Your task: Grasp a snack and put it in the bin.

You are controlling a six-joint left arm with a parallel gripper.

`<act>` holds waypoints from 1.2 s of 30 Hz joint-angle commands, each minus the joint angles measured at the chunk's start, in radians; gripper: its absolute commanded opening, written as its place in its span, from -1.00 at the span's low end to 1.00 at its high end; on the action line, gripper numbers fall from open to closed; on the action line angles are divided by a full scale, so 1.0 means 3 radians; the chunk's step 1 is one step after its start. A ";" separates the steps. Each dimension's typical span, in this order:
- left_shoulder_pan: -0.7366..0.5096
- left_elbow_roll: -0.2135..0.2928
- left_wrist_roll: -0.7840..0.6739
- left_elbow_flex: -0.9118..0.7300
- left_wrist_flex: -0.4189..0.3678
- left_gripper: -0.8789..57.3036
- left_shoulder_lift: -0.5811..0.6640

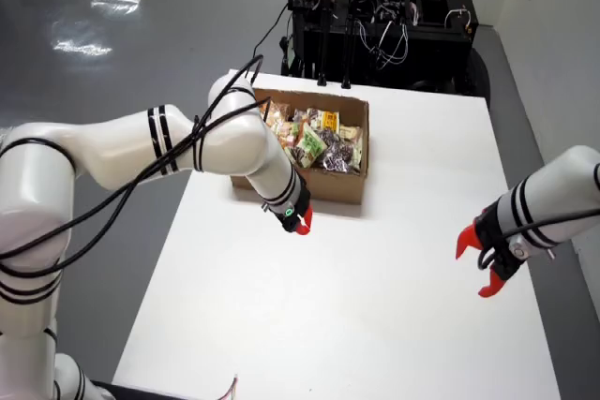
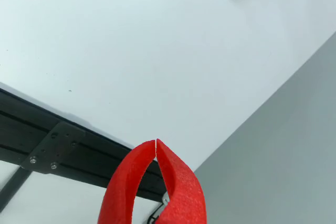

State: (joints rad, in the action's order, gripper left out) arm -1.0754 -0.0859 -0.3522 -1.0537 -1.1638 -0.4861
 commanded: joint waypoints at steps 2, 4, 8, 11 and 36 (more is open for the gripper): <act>-0.0105 0.0000 0.0004 0.0000 0.0006 -0.97 -0.0002; -0.0158 0.0000 0.0006 0.0000 0.0008 -0.97 -0.0003; -0.0275 0.0001 -0.0001 0.0000 0.0011 -0.97 -0.0004; -0.0358 0.0003 -0.0013 0.0000 0.0012 -0.97 -0.0005; -0.0202 0.0005 -0.0027 0.0000 0.0019 -0.97 -0.0006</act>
State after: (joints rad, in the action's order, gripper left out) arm -1.1512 -0.0833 -0.3637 -1.0538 -1.1581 -0.4878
